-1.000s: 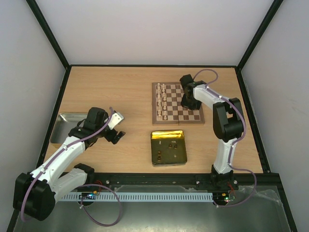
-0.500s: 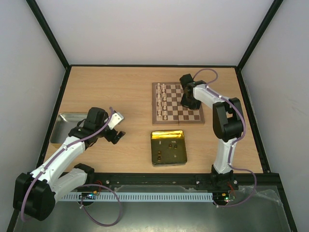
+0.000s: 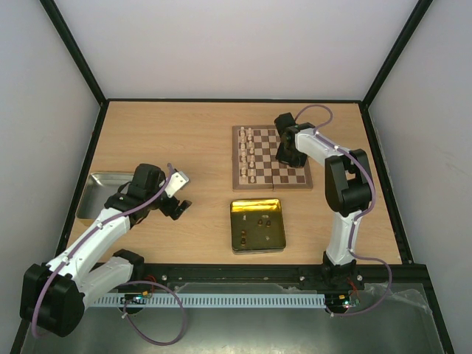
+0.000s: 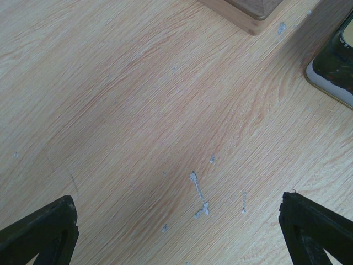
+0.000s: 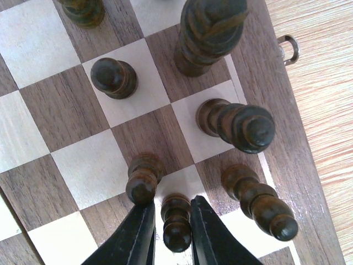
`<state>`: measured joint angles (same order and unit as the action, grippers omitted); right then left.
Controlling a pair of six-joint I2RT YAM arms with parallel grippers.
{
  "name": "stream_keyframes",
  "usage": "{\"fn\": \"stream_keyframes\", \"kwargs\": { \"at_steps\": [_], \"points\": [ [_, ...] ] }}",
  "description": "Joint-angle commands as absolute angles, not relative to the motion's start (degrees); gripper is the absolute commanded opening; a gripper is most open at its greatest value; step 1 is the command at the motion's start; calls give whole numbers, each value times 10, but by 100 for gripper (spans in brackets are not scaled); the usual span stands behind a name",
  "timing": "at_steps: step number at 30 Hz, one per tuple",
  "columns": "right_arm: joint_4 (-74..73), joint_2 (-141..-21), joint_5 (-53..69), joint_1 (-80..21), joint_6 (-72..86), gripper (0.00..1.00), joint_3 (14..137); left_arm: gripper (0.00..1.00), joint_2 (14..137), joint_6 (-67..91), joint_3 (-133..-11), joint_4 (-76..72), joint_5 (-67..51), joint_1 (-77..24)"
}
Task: Set up the chess pieces on the board
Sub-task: Place the chess piece on the chessboard.
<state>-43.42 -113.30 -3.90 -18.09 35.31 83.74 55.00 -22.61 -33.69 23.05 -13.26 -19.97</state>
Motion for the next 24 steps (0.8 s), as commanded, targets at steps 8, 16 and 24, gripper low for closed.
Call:
{"fn": "stream_keyframes", "kwargs": {
  "at_steps": [8, 16, 24],
  "points": [
    [-462, -1103, -54, -178, 350, 20, 847, 99, 548, -229, -332, 230, -135, -202],
    [-470, -1074, -46, -179, 351, 21, 837, 99, 547, -229, -331, 230, -134, -201],
    [-465, -984, -10, -198, 356, 21, 765, 99, 549, -229, -331, 230, -133, -201]
  ]
}}
